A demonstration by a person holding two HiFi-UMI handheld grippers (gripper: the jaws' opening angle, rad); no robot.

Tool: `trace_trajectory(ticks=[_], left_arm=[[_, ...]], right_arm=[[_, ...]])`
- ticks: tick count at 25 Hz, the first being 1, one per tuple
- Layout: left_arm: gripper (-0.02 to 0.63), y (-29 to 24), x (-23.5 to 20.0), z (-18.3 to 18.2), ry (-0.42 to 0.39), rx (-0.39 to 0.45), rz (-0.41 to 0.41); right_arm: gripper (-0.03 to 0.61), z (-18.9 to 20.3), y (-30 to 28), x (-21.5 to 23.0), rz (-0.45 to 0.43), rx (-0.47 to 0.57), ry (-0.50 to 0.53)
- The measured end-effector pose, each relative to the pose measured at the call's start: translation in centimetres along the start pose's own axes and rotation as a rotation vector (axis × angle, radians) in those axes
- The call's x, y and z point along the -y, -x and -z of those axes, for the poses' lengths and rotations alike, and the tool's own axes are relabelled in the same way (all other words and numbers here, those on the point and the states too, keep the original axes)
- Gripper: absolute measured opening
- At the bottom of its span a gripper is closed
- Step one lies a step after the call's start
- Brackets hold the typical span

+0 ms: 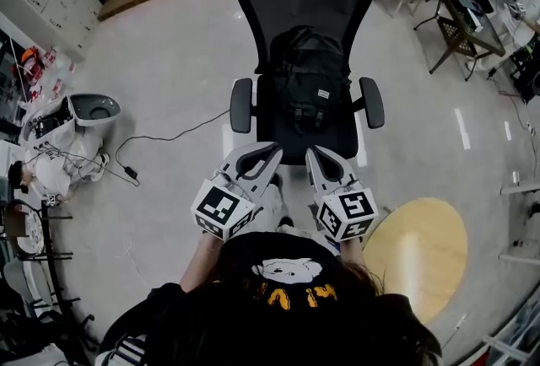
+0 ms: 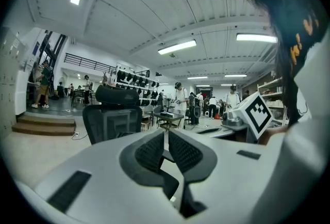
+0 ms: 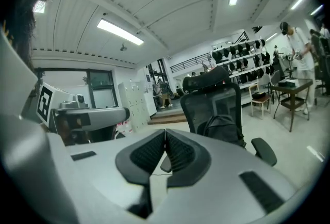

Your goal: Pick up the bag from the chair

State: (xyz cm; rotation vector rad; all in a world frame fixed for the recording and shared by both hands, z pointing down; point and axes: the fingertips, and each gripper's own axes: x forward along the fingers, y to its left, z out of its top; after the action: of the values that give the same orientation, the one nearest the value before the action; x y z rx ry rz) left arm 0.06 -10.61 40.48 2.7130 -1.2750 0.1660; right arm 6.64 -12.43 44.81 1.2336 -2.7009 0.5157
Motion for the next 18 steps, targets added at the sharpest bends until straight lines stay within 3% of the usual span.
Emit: trace_trajectory(ticks=[11,18], left_arm=[[0.031,-9.2,-9.1,-2.0,-0.032,0.006,0.146],[0.031,-12.3,-13.8,-2.6,-0.007,0.002,0.184]], right_arm=[[0.003,-3.8,-9.4,8.0,0.157,0.017,-0.006],[0.005,-5.8,-14.9,13.4,0.229,-0.026,0.134]])
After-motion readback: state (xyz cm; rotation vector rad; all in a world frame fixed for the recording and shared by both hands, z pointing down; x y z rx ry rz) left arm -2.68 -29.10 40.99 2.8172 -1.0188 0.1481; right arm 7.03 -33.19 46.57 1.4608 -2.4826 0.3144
